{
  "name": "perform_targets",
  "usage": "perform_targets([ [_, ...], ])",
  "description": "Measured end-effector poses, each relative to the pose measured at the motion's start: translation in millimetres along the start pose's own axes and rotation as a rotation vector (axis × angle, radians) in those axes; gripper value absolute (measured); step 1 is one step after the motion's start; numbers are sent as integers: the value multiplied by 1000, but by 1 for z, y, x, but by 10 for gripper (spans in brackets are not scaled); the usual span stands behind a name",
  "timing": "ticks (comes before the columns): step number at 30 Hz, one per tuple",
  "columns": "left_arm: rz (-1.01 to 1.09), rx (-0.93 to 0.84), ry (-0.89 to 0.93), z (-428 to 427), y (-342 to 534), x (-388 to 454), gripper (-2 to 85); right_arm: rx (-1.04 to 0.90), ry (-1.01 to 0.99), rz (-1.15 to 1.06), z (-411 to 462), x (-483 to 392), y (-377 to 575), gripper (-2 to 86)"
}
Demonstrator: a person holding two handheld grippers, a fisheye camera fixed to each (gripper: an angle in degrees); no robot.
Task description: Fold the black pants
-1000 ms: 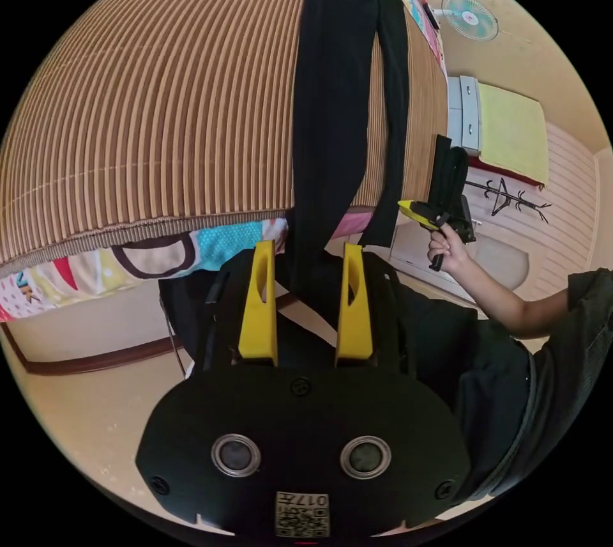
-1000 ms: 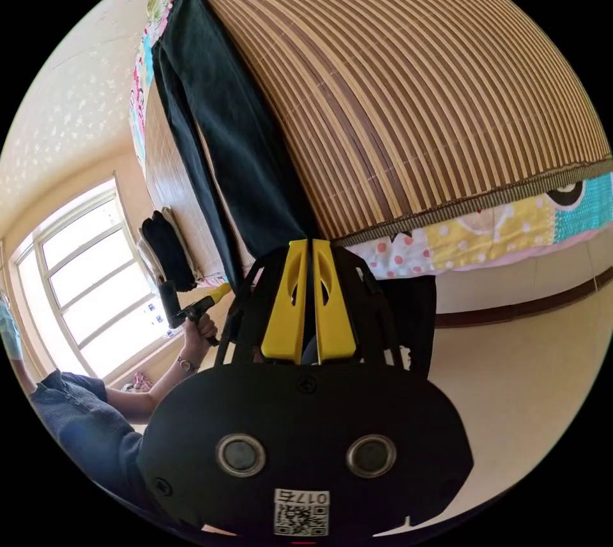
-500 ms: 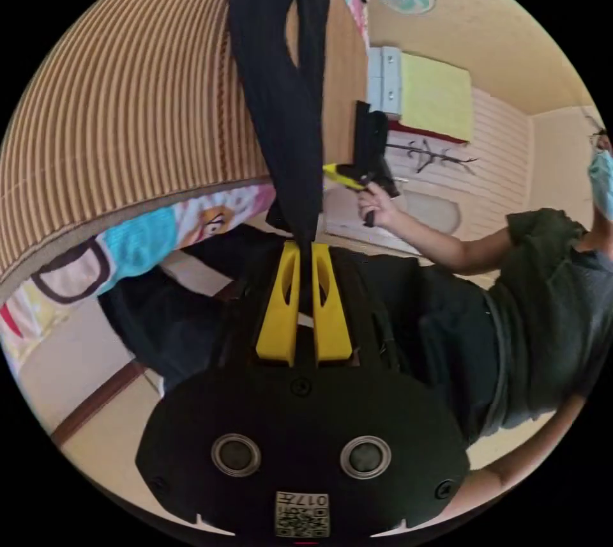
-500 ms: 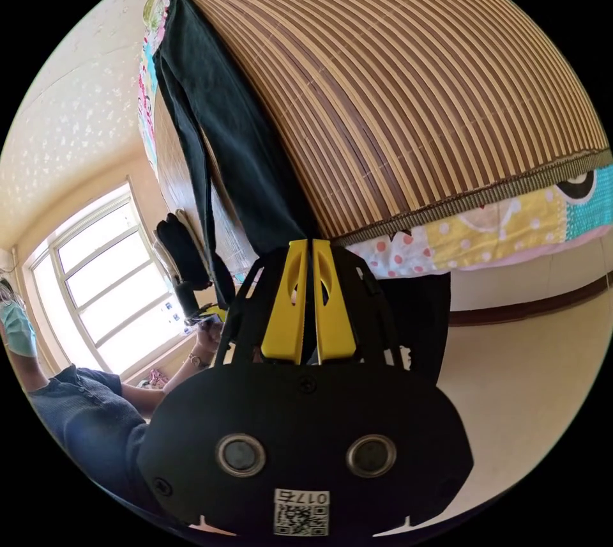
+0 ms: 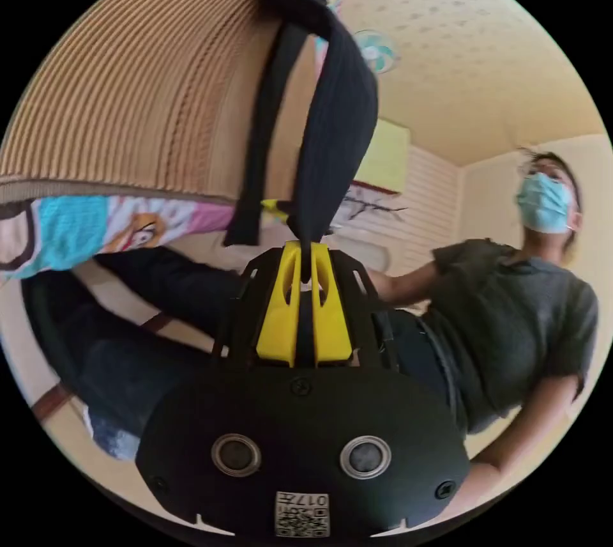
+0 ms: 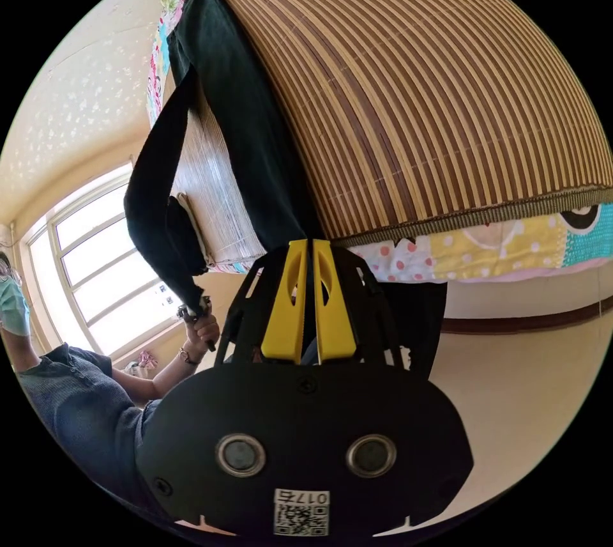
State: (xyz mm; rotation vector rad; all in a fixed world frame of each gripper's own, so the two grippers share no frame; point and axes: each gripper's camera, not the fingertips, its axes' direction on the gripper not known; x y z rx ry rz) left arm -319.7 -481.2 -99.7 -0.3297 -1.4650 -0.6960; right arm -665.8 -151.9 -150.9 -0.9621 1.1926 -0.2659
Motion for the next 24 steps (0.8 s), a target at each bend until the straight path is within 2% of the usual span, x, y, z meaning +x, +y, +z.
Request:
perform_targets([
  [1, -107, -86, -266, 0, 0, -15, 6, 1, 0, 3, 0, 2, 1, 24],
  [2, -166, -135, -420, -2, 2, -27, 6, 4, 1, 8, -1, 6, 2, 26],
  [3, -183, -130, -443, -5, 4, -32, 6, 7, 6, 13, -4, 9, 3, 29],
  [6, -258, -37, -187, -28, 16, -56, 6, 9, 93, -21, -13, 7, 9, 44],
  [8, -178, 57, 229, -36, 28, -56, 6, 40, 174, -79, -23, -4, 16, 65],
  [9, -151, 84, 368, -37, 31, -55, 6, 77, 221, -128, -32, -18, 22, 80],
  [10, -94, 154, 639, -38, 36, -53, 5, 96, 238, -154, -36, -25, 25, 87],
  [11, -49, 232, 829, -40, 42, -50, 4, 132, 245, -221, -43, -43, 31, 100],
  [13, -29, 325, 960, -41, 50, -47, 4, 120, 173, -367, -44, -70, 34, 122],
  [14, -49, 345, 970, -40, 53, -46, 4, 58, 75, -455, -35, -84, 30, 141],
  [16, -91, 326, 932, -35, 56, -46, 4, -70, -127, -547, -12, -95, 14, 168],
  [18, -122, 288, 896, -27, 55, -46, 4, -189, -440, -590, 22, -102, -13, 177],
  [19, -146, 276, 891, -22, 55, -49, 4, -220, -530, -614, 30, -105, -20, 175],
  [21, -160, 310, 930, -16, 57, -55, 5, -328, -707, -694, 58, -116, -30, 145],
  [24, -152, 406, 1015, -13, 62, -62, 9, -467, -760, -821, 73, -130, -11, 57],
])
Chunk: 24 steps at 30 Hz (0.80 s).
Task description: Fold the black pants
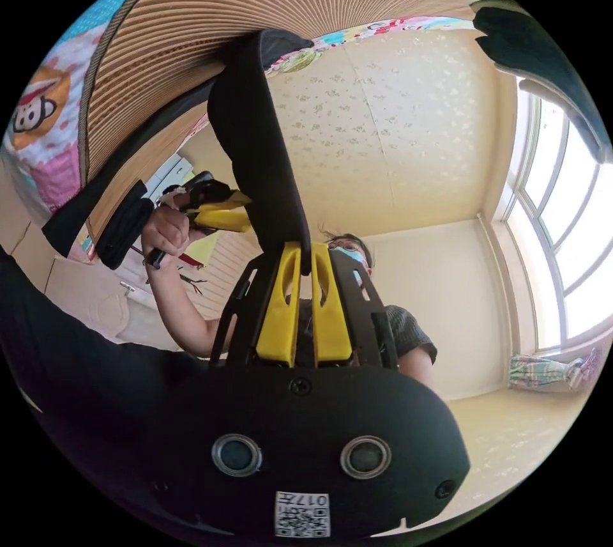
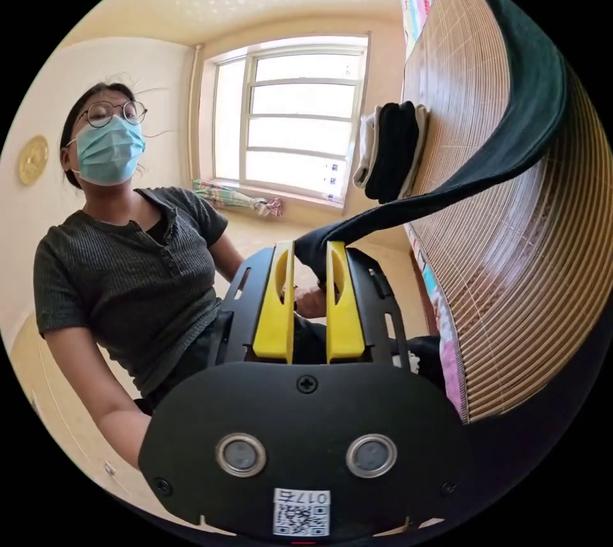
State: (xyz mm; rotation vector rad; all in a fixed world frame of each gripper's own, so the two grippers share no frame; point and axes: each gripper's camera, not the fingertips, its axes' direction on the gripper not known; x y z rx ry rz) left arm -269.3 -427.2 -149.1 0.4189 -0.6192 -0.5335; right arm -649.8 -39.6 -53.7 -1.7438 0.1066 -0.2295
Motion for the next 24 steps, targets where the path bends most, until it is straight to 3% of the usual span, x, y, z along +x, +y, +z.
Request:
perform_targets([
  [3, -7, 4, -151, -9, 5, -5, 16, -25, 125, 68, 20, -6, 22, 26],
  [7, -56, 4, -667, -26, 8, -6, 21, 44, 259, 326, 16, 14, 62, 15],
  [9, -73, 16, -964, -32, 9, -4, 11, 0, 494, 515, 18, 32, 88, 14],
  [11, -67, -93, -1309, -22, 7, -17, -3, -27, 597, 552, 25, 40, 97, 17],
  [14, -105, -188, -1636, -9, 9, -44, -8, -9, 628, 664, 29, 53, 103, 31],
  [18, -74, -206, -1741, 2, 18, -62, -9, -82, 716, 684, 40, 30, 117, 82],
  [24, 57, -274, -1694, 37, 23, -93, 11, 90, 1054, 841, -1, -4, 175, 119],
])
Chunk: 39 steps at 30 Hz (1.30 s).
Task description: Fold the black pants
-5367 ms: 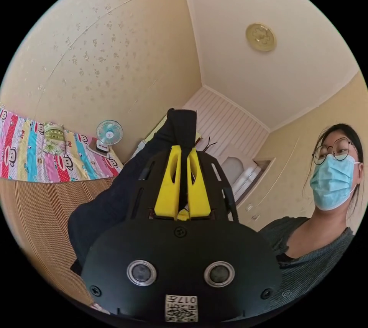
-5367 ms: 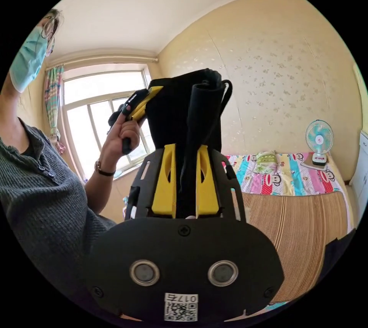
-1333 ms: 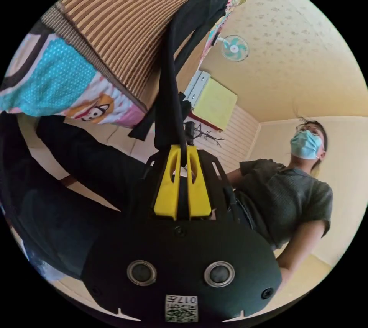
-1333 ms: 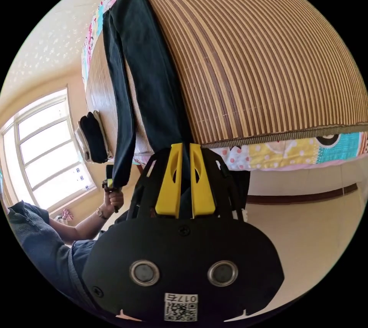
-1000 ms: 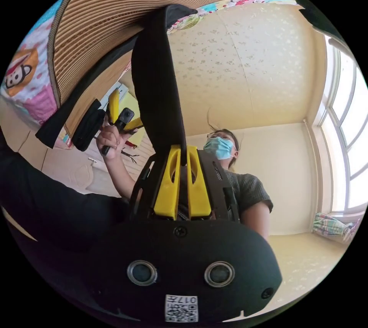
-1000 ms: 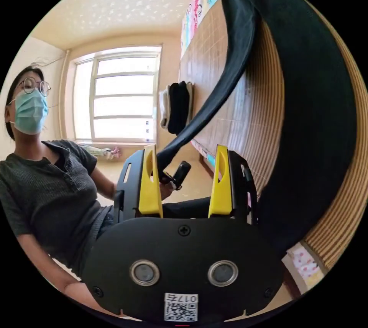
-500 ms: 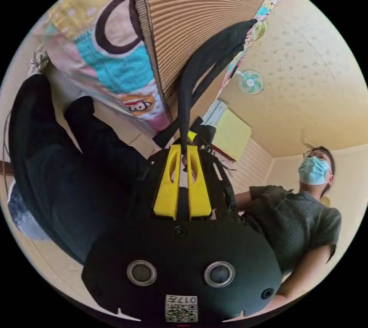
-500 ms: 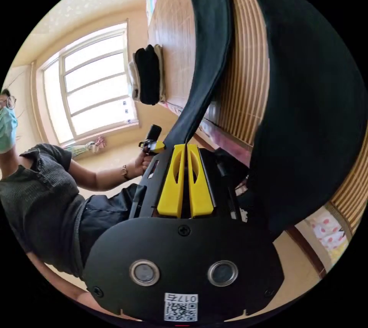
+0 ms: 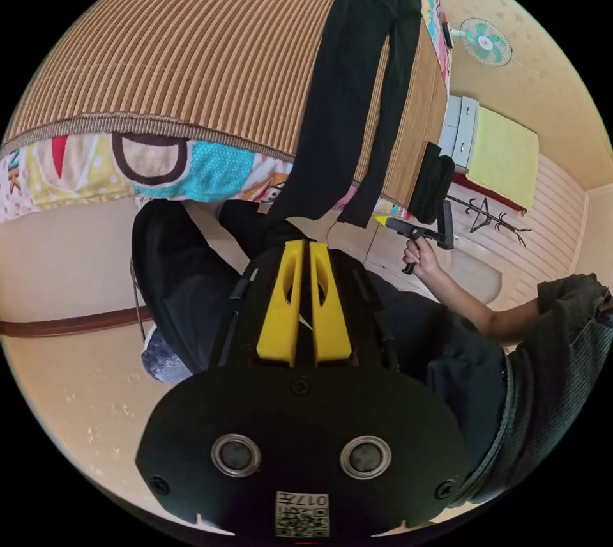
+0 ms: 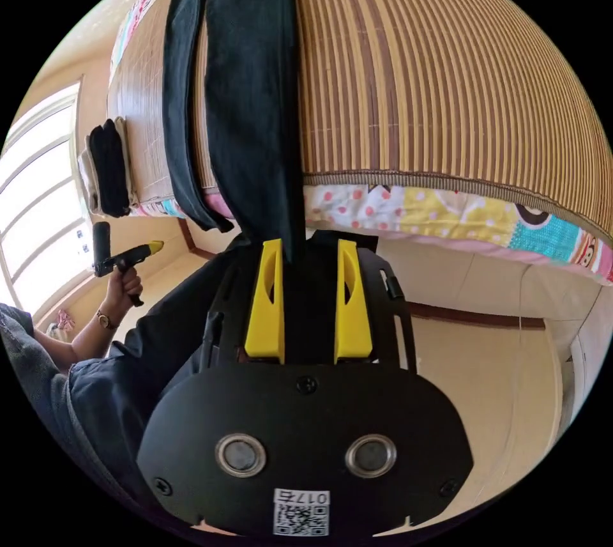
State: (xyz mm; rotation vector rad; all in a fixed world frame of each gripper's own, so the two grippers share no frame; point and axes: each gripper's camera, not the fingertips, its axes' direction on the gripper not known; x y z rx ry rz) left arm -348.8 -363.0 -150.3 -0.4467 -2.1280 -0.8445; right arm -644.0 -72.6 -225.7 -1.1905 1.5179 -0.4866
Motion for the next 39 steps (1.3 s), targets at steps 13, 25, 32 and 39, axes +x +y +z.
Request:
perform_targets([
  [13, 375, -82, 87, 100, -52, 174, 145, 49, -319, -107, 4, -59, 38, 28],
  [25, 471, -142, -392, 199, -74, 256, 47, 30, -85, -474, -25, -209, 51, 28],
  [32, 441, -130, -163, 168, -79, 208, -8, -177, -440, -514, -74, -107, -92, 67],
  [39, 393, -39, 57, 134, -75, 152, -9, 363, -489, -288, -177, -46, -424, 116],
])
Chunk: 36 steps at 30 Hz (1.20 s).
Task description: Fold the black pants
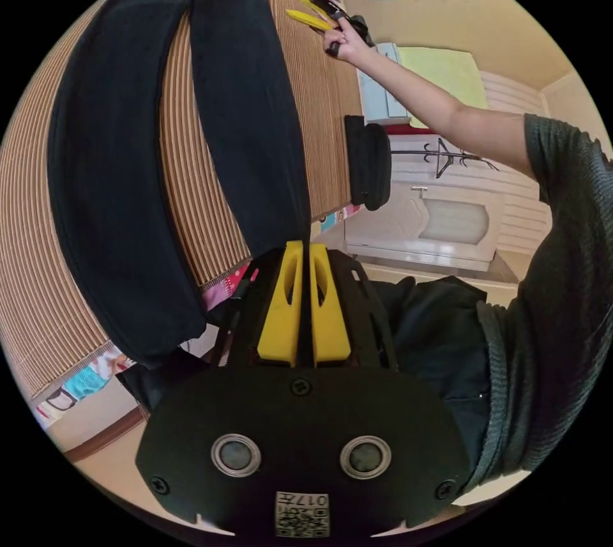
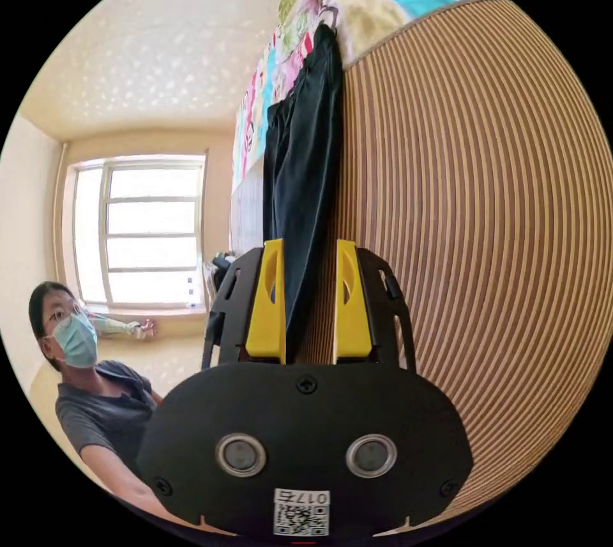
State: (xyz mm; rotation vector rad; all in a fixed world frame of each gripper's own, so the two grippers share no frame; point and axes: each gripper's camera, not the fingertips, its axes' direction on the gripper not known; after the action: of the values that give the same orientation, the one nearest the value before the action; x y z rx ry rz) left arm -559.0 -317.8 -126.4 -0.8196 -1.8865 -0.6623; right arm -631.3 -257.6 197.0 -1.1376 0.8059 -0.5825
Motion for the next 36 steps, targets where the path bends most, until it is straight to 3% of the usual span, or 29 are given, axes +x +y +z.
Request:
perform_targets([
  [5, -74, 78, 134, -22, 10, -27, -9, 319, 18, 103, 38, 9, -127, 118],
  [7, -81, 95, 173, -28, 10, -33, -9, 322, 30, 124, 64, 4, -151, 105],
  [11, -83, 155, 332, -41, 7, -46, -9, 317, 364, 108, 100, -39, -174, 49],
  [17, -207, 338, 805, -59, 31, -93, -9, 341, 901, -243, 151, -181, -166, 23],
  [20, -305, 465, 937, -68, 62, -118, -9, 377, 1093, -435, 214, -259, -164, 19],
  [24, -405, 592, 968, -82, 88, -137, -9, 314, 991, -524, 312, -306, -183, 19],
  [27, -509, 637, 796, -101, 102, -147, -9, 190, 841, -463, 369, -287, -206, 20],
  [31, -644, 670, 641, -116, 112, -163, -7, 165, 612, -392, 368, -258, -196, 36],
  [36, -527, 501, 428, -139, 71, -145, 1, -18, 542, -482, 318, -222, -83, 51],
])
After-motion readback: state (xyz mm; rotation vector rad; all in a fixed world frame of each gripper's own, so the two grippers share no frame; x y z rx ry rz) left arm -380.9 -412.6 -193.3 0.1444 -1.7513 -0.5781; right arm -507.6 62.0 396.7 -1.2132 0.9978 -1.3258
